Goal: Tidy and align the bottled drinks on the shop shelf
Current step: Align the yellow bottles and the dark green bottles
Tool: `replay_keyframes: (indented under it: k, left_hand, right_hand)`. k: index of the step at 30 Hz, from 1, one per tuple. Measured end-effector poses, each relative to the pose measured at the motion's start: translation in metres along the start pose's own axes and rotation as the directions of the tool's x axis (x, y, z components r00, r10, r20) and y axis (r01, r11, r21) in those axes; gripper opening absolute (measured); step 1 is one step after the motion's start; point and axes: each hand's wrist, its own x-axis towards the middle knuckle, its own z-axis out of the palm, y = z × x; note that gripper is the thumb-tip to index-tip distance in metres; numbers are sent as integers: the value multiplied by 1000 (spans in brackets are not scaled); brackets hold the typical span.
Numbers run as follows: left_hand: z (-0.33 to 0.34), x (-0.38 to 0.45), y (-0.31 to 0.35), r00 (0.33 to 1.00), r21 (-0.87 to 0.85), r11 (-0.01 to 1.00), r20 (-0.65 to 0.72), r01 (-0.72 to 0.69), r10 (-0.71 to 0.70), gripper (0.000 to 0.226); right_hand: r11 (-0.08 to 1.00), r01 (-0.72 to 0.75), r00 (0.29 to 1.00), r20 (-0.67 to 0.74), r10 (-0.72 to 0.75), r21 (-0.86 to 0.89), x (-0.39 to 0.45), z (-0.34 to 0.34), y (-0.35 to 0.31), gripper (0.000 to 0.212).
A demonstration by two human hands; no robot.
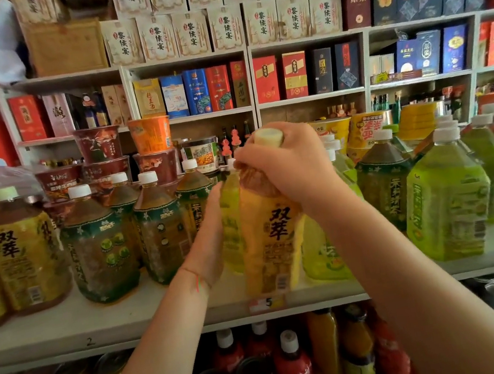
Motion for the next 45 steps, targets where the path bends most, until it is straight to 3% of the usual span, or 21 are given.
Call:
replay_keyframes:
  k: [3,5,8,13,15,18,20,23,26,29,32,35,37,39,41,43,45]
  left_hand:
    - [-2,-4,-2,980,-163,971,129,172,-152,79]
    - [-1,-8,2,976,-180,962,118,204,-185,84]
    - [1,-21,16,997,-90,993,25,77,-75,83]
    - [-6,-62,43,991,39,990,-18,-134,134,67]
    - [-29,-80,51,968,99,965,-24,-244,248,80]
    - [-72,-102,57,912,264,889,-70,-375,405,84]
    - [-104,-117,57,858,459,802,-144,-382,492,81]
    - [-150,-134,49,736,721,648,-297,-245,608,94]
    - [-206,-142,42,653,791,606,-416,-84,633,108]
    - [-258,-145,37,685,772,632,-427,-64,590,105]
    - [-304,-152,37,744,697,709,-415,-109,523,97]
    - [-335,-152,39,826,635,750,-312,-187,470,87]
    - [-352,-148,40,845,660,725,-260,-198,467,85]
    - [-366,-144,39,823,751,637,-245,-173,512,88]
    - [-380,-140,33,785,816,564,-267,-124,560,92]
    - [-388,-139,27,756,833,541,-281,-113,591,88]
    - [-390,-139,24,753,829,546,-280,-123,595,83]
  right_hand:
    - [994,-56,998,29,54,95,4,-11,2,19]
    - [990,-61,997,59,54,129,7,-13,6,23]
    - [984,-57,996,84,44,167,7,-2,9,23]
    - [973,-38,999,41,29,226,2,32,-6,24]
    - [966,-42,999,41,33,253,-2,59,-18,25]
    - [961,-29,999,41,19,274,-10,107,-35,24]
    - [959,-23,1000,7,22,281,-14,148,-46,28]
    - [942,-52,998,-28,65,332,-18,218,-63,32]
    - [933,-42,995,-73,73,358,-27,290,-77,28]
    - [960,-27,994,-90,54,280,-33,338,-78,29]
    - [988,79,997,-7,-79,133,-36,369,-77,25]
    - [987,124,985,104,-135,100,-36,382,-68,13]
    - [990,114,984,128,-124,88,-38,389,-59,11]
    - [992,116,985,124,-120,41,-39,398,-51,23]
    - [987,133,982,145,-119,-89,-40,409,-42,51]
    - [967,148,984,134,-121,-208,-43,418,-35,71]
    - [947,187,981,103,-166,-261,-48,421,-32,74]
